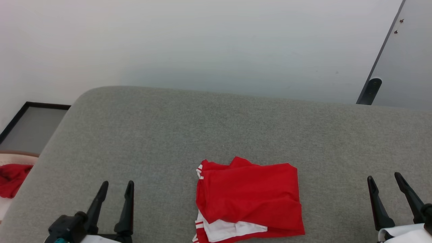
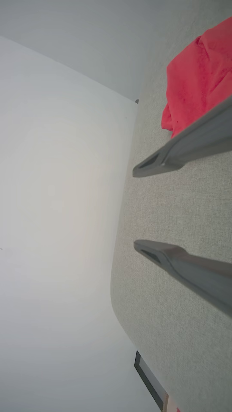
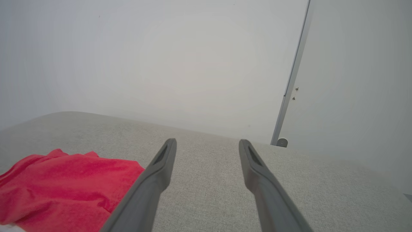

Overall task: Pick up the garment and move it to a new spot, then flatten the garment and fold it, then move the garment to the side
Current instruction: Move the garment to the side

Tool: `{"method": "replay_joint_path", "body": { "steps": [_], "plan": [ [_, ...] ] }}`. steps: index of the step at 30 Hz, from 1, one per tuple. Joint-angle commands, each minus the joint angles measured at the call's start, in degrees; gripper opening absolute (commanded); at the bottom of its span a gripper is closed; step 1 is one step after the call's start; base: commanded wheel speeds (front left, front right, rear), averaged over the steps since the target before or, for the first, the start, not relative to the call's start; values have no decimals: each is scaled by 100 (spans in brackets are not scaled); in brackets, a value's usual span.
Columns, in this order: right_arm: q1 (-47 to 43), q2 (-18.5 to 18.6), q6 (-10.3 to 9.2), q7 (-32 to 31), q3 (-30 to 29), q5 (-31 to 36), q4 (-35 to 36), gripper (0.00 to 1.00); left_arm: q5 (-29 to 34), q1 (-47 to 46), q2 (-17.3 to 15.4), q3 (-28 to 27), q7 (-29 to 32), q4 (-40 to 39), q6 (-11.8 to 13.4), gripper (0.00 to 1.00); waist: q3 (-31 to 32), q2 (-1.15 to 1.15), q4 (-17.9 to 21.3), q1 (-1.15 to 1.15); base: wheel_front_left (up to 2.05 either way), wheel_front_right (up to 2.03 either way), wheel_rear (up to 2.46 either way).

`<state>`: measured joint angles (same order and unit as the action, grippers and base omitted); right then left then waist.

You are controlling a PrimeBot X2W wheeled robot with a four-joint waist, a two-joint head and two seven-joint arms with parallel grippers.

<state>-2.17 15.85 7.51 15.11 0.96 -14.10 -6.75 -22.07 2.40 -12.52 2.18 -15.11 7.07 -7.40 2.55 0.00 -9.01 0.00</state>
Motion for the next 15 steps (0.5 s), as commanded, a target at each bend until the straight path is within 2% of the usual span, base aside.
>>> {"method": "replay_joint_path", "body": {
  "steps": [1,10,15],
  "plan": [
    [-99,-10,-5,2,-9,-5,12,100,32,47,12,15,0,5,-16,100,5,0,-13,0,0,0,0],
    [-55,-2,-5,2,168,0,-138,100,108,2,40,-87,0,69,-16,100,24,0,-231,0,0,0,0],
    [84,-5,-5,-10,620,-209,-615,100,168,78,24,-353,0,160,-16,100,115,0,-559,0,0,0,0]
  ]
}}
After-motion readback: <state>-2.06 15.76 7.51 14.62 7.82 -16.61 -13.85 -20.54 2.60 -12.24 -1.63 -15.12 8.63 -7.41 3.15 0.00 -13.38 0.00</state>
